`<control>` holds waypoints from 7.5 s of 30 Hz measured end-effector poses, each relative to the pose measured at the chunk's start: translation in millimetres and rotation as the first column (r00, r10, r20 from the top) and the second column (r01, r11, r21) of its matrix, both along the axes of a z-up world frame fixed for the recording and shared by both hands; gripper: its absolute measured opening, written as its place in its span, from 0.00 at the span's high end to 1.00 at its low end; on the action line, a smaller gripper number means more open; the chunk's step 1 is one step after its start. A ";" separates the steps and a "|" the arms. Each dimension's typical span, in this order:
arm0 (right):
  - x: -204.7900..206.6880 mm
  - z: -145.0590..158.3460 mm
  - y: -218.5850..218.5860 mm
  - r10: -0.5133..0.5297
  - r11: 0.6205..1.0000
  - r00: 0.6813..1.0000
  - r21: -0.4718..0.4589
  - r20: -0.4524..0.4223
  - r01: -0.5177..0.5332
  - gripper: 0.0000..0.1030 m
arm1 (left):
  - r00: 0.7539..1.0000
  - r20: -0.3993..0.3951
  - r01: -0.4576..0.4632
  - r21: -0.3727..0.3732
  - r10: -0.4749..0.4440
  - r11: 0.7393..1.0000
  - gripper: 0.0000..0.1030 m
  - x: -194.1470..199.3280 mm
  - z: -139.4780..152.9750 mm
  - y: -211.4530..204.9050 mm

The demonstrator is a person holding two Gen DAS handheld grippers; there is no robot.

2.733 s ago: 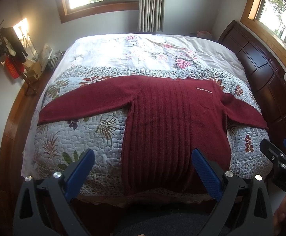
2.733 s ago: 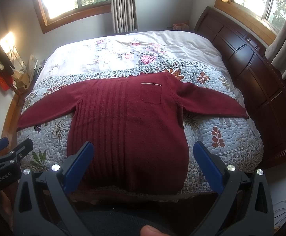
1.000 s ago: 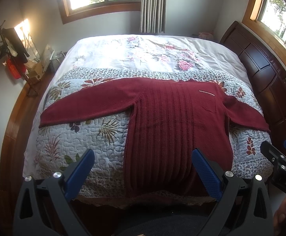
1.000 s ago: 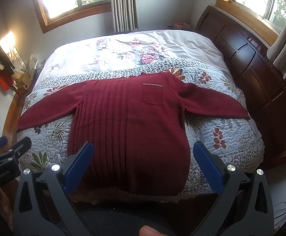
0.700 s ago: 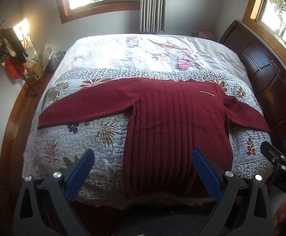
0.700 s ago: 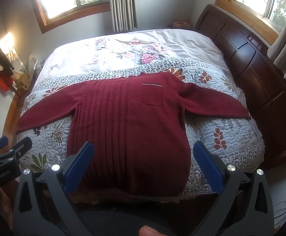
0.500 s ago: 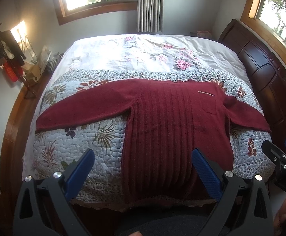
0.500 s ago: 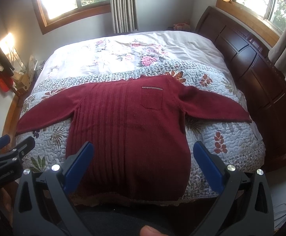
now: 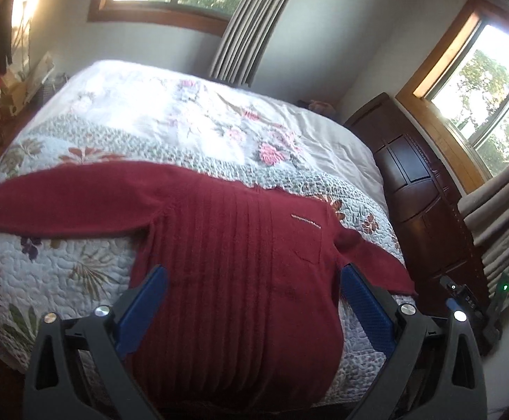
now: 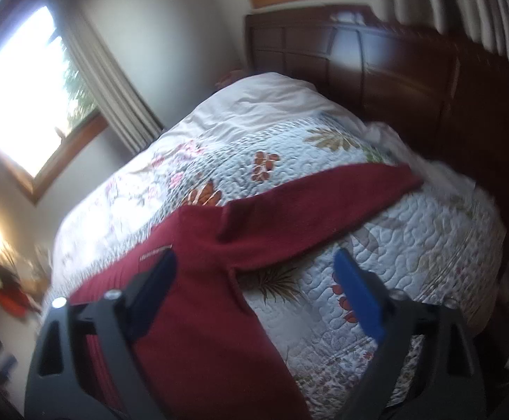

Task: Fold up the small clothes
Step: 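Grasp the sweater sleeve cuff with the right gripper and lift it, then carry the sleeve across the sweater body with the right gripper and release it, then grasp the other sleeve cuff with the left gripper and lift it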

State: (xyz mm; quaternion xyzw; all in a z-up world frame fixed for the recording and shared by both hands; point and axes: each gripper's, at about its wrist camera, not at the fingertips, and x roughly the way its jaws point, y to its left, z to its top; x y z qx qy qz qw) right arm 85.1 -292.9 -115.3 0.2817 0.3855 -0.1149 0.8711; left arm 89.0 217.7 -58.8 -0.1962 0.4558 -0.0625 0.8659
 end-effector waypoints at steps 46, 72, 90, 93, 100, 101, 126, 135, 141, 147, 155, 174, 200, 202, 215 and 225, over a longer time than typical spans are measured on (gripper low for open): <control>78.1 -117.8 -258.1 -0.298 0.825 0.954 0.514 0.043 0.235 0.91 | 0.976 -0.214 -0.088 -0.201 0.044 0.976 0.04 10.1 -40.1 -24.1; 175.5 50.1 132.1 0.444 0.896 0.889 -0.087 0.111 -0.436 0.91 | 0.994 -0.098 -0.025 -0.578 -0.039 0.816 0.04 72.5 -72.5 88.2; 192.7 -110.7 325.9 0.645 0.731 0.730 -0.097 -0.225 -0.675 0.91 | 0.981 -0.146 0.011 -0.623 -0.129 0.782 0.04 158.2 -111.3 72.3; 187.5 -124.3 340.1 0.665 0.711 0.706 -0.082 -0.243 -0.698 0.78 | 0.972 -0.183 0.002 -0.615 -0.145 0.788 0.04 171.8 -128.4 60.7; 144.5 -99.6 308.3 0.683 0.714 0.708 -0.044 -0.177 -0.699 0.57 | 0.929 -0.311 -0.041 -0.626 -0.200 0.779 0.04 195.2 -181.5 33.3; 133.2 -95.6 296.5 0.677 0.722 0.716 -0.034 -0.169 -0.691 0.56 | 0.924 -0.322 -0.040 -0.619 -0.207 0.784 0.04 198.0 -186.4 27.9; 8.1 -103.5 219.9 0.533 0.840 0.830 0.220 -0.163 -0.496 0.50 | 0.892 -0.367 0.093 -0.422 -0.264 0.902 0.94 252.3 -176.8 -21.1; 3.5 -101.1 225.5 0.540 0.836 0.824 0.218 -0.170 -0.503 0.50 | 0.957 -0.185 0.135 -0.402 -0.225 0.906 0.94 259.8 -105.9 43.5; 4.8 -103.3 231.3 0.556 0.826 0.813 0.227 -0.173 -0.516 0.50 | 0.946 -0.284 0.028 -0.408 -0.156 0.913 0.94 251.4 -151.3 93.8; 5.3 -101.3 236.7 0.567 0.820 0.804 0.222 -0.181 -0.528 0.50 | 0.942 -0.311 -0.030 -0.463 -0.130 0.886 0.94 238.8 -178.3 116.3; 5.9 -103.0 238.0 0.570 0.818 0.798 0.222 -0.196 -0.530 0.50 | 0.944 -0.316 -0.071 -0.466 -0.091 0.882 0.94 241.0 -186.2 132.3; 5.9 -103.6 222.7 0.553 0.828 0.811 0.238 -0.192 -0.508 0.50 | 0.977 -0.208 -0.091 -0.232 0.042 0.968 0.43 205.7 -159.0 135.7; 59.1 -77.9 294.8 0.745 0.666 0.652 0.204 -0.140 -0.717 0.44 | 0.678 -0.122 -0.706 -0.382 0.725 0.597 0.17 -38.0 -154.4 410.0; 63.7 -76.0 310.4 0.770 0.638 0.623 0.191 -0.142 -0.746 0.44 | 0.615 -0.143 -0.750 -0.408 0.775 0.520 0.17 -62.5 -163.7 435.5; 65.2 -66.4 339.2 0.787 0.616 0.598 0.178 -0.149 -0.767 0.44 | 0.567 -0.256 -0.816 -0.303 0.783 0.492 0.66 -41.3 -213.8 485.6; 56.1 -70.9 312.6 0.751 0.660 0.643 0.188 -0.147 -0.728 0.44 | 0.644 -0.098 -0.746 -0.297 0.758 0.596 0.92 -31.2 -137.4 459.4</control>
